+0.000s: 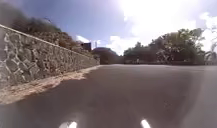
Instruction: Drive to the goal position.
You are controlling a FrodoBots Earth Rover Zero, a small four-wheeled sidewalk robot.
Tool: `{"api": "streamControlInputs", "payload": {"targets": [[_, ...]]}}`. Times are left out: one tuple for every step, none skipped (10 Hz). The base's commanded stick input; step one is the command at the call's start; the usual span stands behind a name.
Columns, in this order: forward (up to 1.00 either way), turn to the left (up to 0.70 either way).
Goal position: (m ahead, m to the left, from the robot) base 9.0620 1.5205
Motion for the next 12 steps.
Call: {"api": "streamControlInputs", "payload": {"targets": [[0.5,0.0],[0.5,0.0],[0.5,0.0],[0.5,0.0],[0.5,0.0],[0.5,0.0],[0.5,0.0],[0.5,0.0],[0.5,0.0],[0.5,0.0],[0.5,0.0],[0.5,0.0]]}}
